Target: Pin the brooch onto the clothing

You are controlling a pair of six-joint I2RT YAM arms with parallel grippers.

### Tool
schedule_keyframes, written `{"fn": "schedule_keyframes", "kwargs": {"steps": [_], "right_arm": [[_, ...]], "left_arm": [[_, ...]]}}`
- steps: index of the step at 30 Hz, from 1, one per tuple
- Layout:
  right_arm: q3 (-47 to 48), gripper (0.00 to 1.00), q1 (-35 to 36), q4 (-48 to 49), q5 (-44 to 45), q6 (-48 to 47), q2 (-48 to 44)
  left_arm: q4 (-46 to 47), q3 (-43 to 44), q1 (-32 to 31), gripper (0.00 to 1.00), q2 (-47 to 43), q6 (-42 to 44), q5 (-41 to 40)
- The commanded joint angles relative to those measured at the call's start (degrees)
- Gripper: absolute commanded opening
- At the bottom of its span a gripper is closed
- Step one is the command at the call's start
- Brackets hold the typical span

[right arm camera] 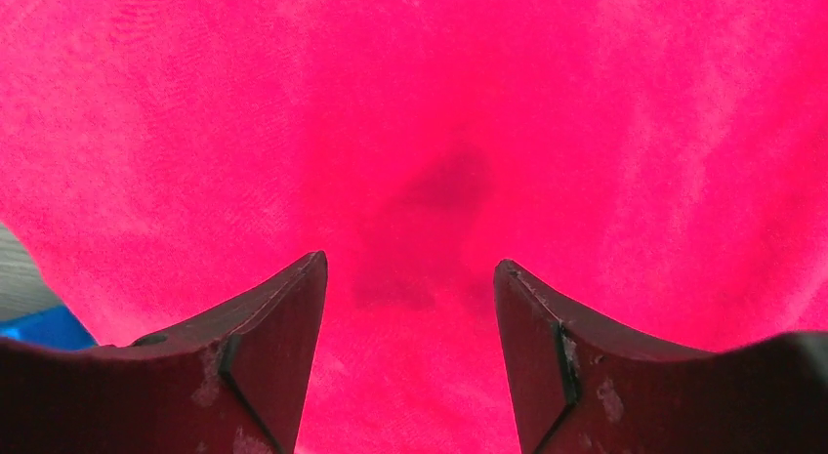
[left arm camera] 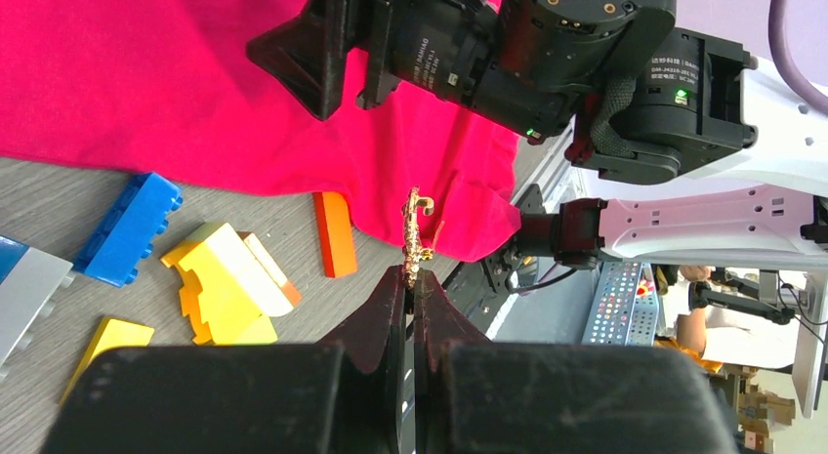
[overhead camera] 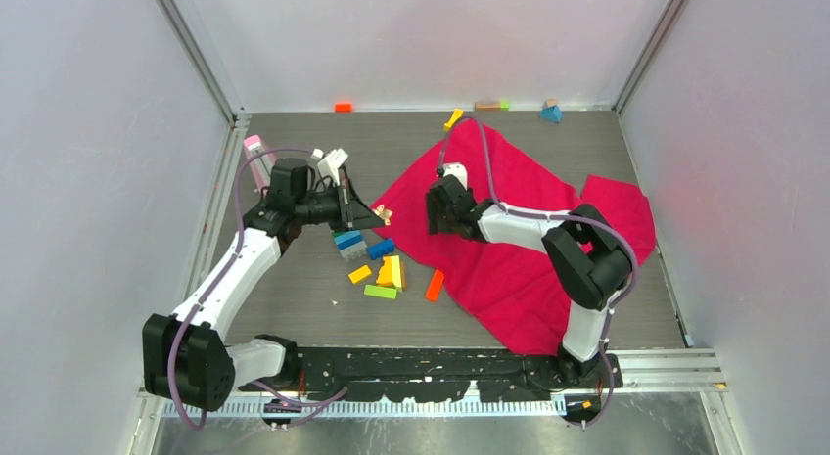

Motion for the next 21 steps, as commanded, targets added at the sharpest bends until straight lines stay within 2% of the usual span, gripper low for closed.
{"fn": "schedule_keyframes", "kwargs": {"steps": [1,8,14,21], "right_arm": [[3.9,0.68,0.1,3.9,-2.2,0.3,2.9],[4.3,0.64,0.6,2.9,-4.2,5.0,7.3],[9.9,0.58,2.5,-1.1,-3.6,6.7,13.2],[15.5,0.57,3.3,-2.9,-4.0,8.4,18.4]], "left_arm": [[0.4,1.5,0.4,0.00,-1.1,1.2,0.6],[0.5,1.6,0.6,0.00,-1.5,1.2,1.1],[0.6,1.6,0.6,0.00,-2.0,1.2,1.1],[0.4,1.6,0.7,0.00,-2.3,1.4,1.2]]}}
